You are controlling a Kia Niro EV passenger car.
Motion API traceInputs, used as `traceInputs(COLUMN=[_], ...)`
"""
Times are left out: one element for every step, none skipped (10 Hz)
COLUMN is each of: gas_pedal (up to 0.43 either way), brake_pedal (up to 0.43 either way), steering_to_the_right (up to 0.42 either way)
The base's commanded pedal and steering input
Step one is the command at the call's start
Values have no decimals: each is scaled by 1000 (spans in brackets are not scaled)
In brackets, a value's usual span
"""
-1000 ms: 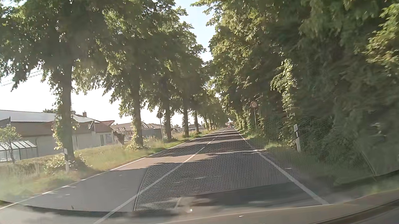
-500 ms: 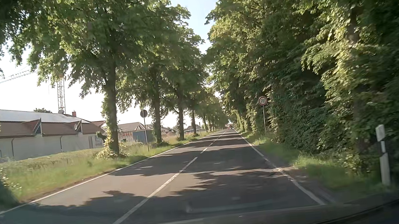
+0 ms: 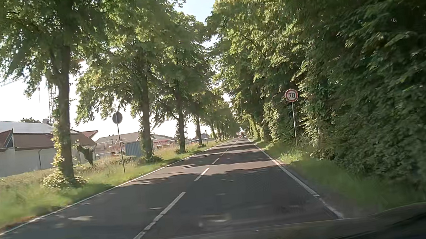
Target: Follow the waypoints while adhering to traffic rules and regulations
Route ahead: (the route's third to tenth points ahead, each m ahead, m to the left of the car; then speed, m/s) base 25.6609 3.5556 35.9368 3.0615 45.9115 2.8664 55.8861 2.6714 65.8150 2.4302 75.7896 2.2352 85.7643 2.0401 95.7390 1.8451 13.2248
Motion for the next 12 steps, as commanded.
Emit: traceInputs(gas_pedal=[409, 409, 409, 409, 409, 409, 409, 409, 409, 409, 409, 409], brake_pedal=[6, 6, 6, 6, 6, 6, 6, 6, 6, 6, 6, 6], steering_to_the_right=[8, 6, 4, 6, 6, 5, 5, 4, 2, 2, 2, 2])
